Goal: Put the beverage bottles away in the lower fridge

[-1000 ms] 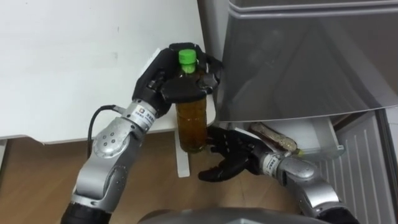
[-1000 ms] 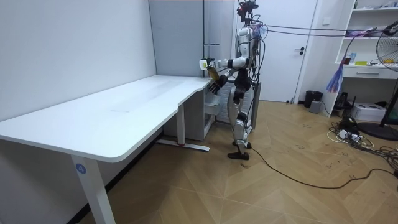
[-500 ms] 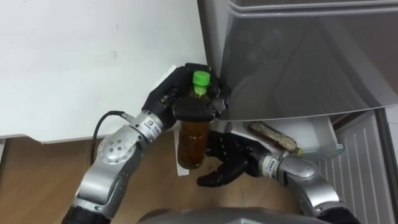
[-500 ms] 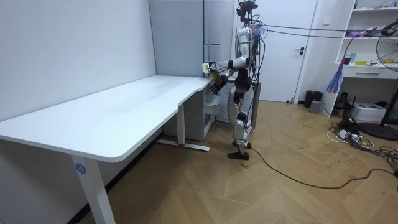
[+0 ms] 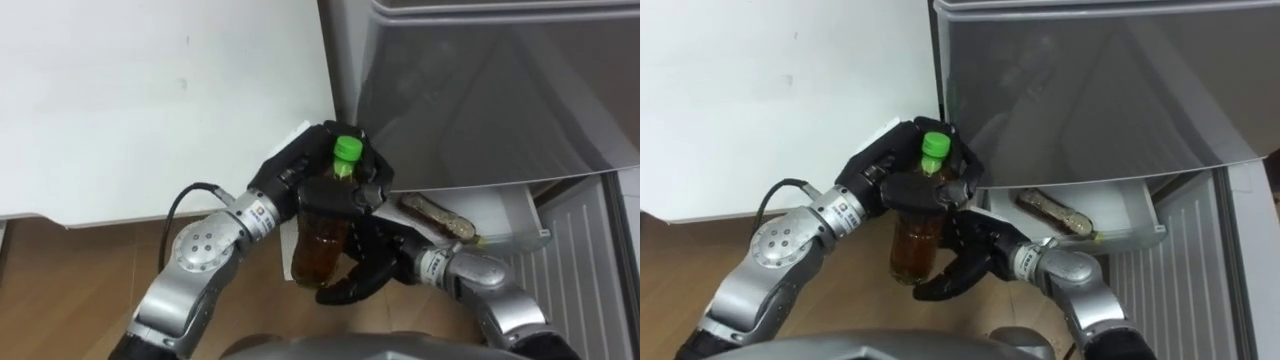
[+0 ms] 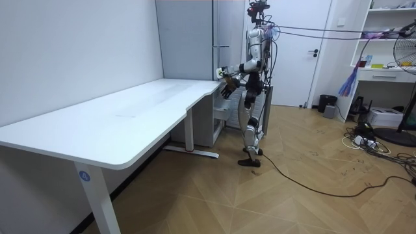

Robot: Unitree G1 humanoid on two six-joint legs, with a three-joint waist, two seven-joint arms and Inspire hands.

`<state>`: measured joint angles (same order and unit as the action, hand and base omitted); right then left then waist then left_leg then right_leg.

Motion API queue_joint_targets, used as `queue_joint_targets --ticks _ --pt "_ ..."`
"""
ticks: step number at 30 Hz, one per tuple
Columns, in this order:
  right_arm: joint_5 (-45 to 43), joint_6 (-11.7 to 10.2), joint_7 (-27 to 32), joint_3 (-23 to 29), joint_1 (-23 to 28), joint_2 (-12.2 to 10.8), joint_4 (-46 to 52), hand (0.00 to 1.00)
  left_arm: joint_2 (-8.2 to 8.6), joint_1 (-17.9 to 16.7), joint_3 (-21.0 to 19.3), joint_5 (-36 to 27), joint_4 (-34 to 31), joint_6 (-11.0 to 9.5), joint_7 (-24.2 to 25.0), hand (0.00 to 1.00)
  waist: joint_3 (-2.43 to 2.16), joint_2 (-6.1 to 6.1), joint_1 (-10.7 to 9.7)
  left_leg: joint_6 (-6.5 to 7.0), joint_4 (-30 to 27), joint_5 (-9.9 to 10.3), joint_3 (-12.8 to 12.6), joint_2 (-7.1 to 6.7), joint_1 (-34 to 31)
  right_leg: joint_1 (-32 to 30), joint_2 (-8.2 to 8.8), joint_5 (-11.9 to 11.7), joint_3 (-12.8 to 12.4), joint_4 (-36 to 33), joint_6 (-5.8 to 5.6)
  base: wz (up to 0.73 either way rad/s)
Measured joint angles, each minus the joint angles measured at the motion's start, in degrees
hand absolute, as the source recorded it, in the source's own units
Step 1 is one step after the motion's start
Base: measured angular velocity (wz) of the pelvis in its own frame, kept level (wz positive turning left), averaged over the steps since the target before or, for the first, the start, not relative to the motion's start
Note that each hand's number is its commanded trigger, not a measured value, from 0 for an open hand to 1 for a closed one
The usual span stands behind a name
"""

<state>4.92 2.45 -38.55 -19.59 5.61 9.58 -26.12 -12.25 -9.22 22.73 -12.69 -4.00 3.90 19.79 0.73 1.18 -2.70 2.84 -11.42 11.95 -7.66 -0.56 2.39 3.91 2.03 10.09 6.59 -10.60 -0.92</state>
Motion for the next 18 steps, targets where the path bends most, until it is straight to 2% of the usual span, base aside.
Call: queue_joint_targets --ticks 6,11,18 --pt "1.8 0.2 -2.1 -1.7 0.0 -0.1 0.0 0.00 0.04 0.0 1.4 0.0 3.8 0.0 0.6 1.00 0.02 -0.03 -0.2 0.02 -0.2 0.0 0.0 0.01 0.0 0.0 0.02 0.0 0.0 -0.1 0.00 0.00" --pt "8.4 0.2 -2.9 -2.8 0.0 -0.1 0.0 0.00 0.04 0.3 1.7 0.1 3.9 0.0 0.7 1.00 0.10 0.01 -0.1 0.03 -0.3 0.0 0.0 0.00 0.0 0.0 0.02 0.0 -0.2 -0.2 0.01 0.00" --pt "11.1 0.2 -2.8 -3.9 0.0 0.3 0.0 0.00 -0.01 1.1 1.8 1.4 3.9 0.0 1.6 1.00 0.36 0.42 0.0 0.04 -0.2 0.0 0.0 -0.01 -0.1 -0.1 0.00 0.0 -0.2 -0.2 0.01 0.00"
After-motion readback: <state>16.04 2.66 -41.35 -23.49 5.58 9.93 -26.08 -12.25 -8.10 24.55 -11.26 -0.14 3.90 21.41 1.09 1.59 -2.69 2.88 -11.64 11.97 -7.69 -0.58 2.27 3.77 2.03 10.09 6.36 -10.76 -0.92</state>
